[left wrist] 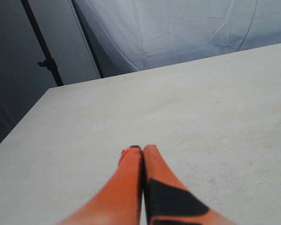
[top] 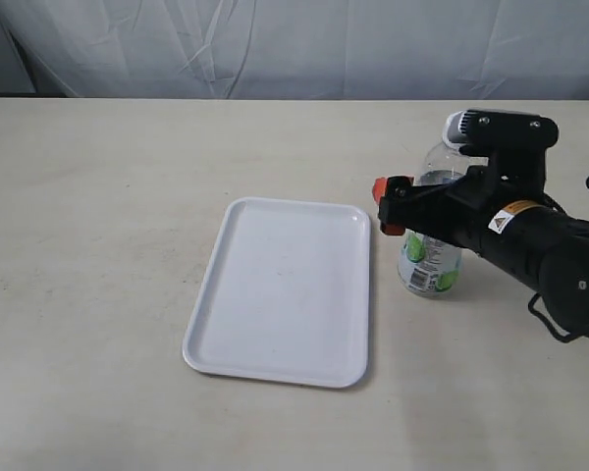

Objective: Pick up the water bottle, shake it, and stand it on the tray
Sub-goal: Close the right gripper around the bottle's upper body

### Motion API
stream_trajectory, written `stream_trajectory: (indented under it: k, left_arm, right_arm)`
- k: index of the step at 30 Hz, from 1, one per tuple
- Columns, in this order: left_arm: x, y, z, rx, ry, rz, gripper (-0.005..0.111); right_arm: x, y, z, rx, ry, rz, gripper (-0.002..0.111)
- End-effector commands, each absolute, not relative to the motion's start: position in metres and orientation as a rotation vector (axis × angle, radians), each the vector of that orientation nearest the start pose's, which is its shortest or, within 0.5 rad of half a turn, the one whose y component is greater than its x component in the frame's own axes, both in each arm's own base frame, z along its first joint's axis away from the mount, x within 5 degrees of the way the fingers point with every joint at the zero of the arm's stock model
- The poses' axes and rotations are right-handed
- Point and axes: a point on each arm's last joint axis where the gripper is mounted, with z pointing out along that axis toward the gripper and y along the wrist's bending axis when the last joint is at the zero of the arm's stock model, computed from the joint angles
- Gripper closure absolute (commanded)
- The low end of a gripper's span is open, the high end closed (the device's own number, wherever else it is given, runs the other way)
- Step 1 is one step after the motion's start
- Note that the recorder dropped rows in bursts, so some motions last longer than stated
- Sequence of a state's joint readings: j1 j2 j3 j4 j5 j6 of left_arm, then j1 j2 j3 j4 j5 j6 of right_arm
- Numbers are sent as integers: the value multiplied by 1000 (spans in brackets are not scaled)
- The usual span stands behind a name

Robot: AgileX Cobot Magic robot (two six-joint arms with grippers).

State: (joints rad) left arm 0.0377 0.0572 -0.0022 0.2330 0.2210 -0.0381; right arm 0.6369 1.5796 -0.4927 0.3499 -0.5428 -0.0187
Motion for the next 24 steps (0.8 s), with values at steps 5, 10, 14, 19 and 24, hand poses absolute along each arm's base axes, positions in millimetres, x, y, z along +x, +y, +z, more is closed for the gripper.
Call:
stream_trajectory:
  k: [5,10,14,19,24]
  left_arm:
    - [59,7,192,88,1741,201,107]
    - [59,7,192,88,1741,201,107]
    - [59,7,192,88,1741,201,107]
    - [59,7,192,88,1741,201,107]
    - [59,7,192,88,1741,201,107]
  right_arm:
    - [230,152,164,-426,2030,298,4]
    - [231,151,164,-395,2035,298,5]
    - [231,151,162,-406,2038,290,31]
    - [231,152,154,-426,2069,280,100]
    - [229,152,145,-421,2138,274,108]
